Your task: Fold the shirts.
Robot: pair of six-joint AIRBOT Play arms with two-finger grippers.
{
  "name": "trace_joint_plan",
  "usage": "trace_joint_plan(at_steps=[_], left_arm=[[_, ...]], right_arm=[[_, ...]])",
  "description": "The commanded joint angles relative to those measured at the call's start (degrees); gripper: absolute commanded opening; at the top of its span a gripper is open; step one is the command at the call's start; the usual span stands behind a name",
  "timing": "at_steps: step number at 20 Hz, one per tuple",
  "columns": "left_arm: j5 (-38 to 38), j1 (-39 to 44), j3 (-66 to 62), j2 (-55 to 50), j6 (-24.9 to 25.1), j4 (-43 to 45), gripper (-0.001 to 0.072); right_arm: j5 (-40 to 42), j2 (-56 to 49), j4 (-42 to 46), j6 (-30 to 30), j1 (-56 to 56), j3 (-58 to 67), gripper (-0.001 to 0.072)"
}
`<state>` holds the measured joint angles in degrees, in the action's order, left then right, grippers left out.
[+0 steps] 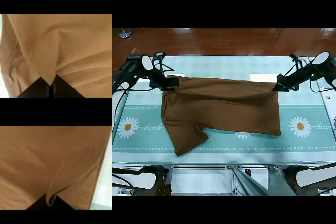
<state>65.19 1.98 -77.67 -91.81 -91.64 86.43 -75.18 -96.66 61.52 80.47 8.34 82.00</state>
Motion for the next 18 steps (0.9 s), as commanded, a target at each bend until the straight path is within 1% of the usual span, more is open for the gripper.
trace_joint_plan(at_steps=[1, 2, 4, 5, 7, 8, 10, 12, 13, 14, 15, 17, 18], left_arm=[[7.93, -2.01, -0.24, -0.72, 1.01, 0.07, 0.0436], [10.25, -2.99, -0.83, -0.61, 1.01, 0.04, 0.0697], [13.60, -4.90, -0.92, 0.90, 0.98, -0.24, 0.0704], [15.08, -5.77, -0.85, 2.19, 1.70, -0.37, 0.0703], [16.52, -8.24, 1.36, 5.97, 6.01, -0.61, 0.0703], [16.52, -10.51, 3.96, 8.26, 7.65, -2.14, 0.0703], [16.44, -17.53, 11.61, 13.25, 10.25, -9.46, 0.0703], [15.30, -26.51, 22.12, 18.75, 13.44, -16.87, 0.0703], [14.08, -30.82, 27.23, 21.16, 13.99, -19.37, 0.0703], [12.63, -34.51, 32.22, 23.26, 13.14, -21.79, 0.0703], [10.99, -37.42, 37.13, 25.18, 13.55, -24.76, 0.0703], [7.74, -40.06, 43.74, 27.36, 17.18, -29.66, 0.0703], [6.01, -40.17, 45.77, 27.63, 18.43, -31.41, 0.0703]], right_arm=[[-1.75, -0.22, -0.66, 1.92, -0.33, -1.81, 0.0634], [-3.13, 0.28, -1.31, 2.21, 0.22, -1.46, 0.0624], [-5.07, 2.86, -2.99, 2.97, 2.01, -1.42, 0.0624], [-6.12, 4.94, -2.34, 2.99, 3.04, -1.42, 0.0624], [-7.34, 9.66, 2.27, 3.52, 5.53, -1.81, 0.0624], [-7.08, 12.28, 5.01, 3.89, 7.04, -3.06, 0.0624], [-5.18, 18.23, 7.41, 4.02, 10.86, -9.22, 0.0623], [-0.70, 25.29, 6.43, 3.39, 14.32, -20.11, 0.0623], [1.09, 28.79, 4.31, 3.32, 15.23, -25.99, 0.0623], [2.75, 32.94, -0.02, 2.73, 15.52, -32.52, 0.0623], [5.75, 37.05, -4.70, 1.09, 15.21, -38.45, 0.0623], [11.96, 44.06, -13.55, -2.12, 13.38, -48.15, 0.0623], [12.74, 45.94, -14.95, -2.82, 12.74, -50.69, 0.0623]])
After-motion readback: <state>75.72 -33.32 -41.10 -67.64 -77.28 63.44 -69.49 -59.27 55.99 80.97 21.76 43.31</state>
